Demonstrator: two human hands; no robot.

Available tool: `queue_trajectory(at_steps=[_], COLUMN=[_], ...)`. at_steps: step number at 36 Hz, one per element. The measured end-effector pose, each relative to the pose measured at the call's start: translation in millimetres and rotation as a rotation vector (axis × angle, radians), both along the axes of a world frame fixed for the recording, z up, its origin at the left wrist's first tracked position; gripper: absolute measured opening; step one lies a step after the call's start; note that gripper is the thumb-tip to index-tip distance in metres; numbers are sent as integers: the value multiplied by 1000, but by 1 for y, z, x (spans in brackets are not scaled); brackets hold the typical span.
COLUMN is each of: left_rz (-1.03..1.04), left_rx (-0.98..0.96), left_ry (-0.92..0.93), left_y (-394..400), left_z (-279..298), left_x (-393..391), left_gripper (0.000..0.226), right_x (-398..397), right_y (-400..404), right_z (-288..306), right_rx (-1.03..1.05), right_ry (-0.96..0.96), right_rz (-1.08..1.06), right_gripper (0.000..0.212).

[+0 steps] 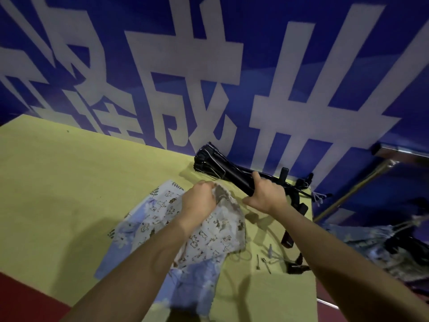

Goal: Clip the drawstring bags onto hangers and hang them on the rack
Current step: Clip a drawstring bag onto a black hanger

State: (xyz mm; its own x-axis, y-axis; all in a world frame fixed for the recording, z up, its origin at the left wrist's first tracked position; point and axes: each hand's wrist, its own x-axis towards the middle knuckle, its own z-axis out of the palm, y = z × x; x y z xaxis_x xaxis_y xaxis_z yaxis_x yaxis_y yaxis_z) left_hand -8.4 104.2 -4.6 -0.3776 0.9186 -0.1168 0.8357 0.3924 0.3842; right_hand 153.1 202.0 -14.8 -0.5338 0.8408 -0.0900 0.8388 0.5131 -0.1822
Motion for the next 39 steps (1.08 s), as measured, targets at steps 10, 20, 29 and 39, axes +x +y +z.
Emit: queue_trajectory(at_steps=[10, 20, 29, 39], left_rz=[-23, -42, -292, -382], left_rx=[33, 22, 0, -193], left_ry=[-266, -377, -368, -240], left_y=[-10, -15, -23, -38], left_z=[5, -6, 8, 31], left_x=[-7, -19, -17, 22], left_gripper=[50, 71, 80, 97], right_x=[45, 80, 99, 81], right_y=[-39, -63, -73, -80], right_z=[22, 20, 9, 14], right_rx=[78, 48, 27, 151], right_ry=[124, 109, 24, -128], right_rz=[24, 56, 136, 291], right_gripper=[57, 39, 34, 47])
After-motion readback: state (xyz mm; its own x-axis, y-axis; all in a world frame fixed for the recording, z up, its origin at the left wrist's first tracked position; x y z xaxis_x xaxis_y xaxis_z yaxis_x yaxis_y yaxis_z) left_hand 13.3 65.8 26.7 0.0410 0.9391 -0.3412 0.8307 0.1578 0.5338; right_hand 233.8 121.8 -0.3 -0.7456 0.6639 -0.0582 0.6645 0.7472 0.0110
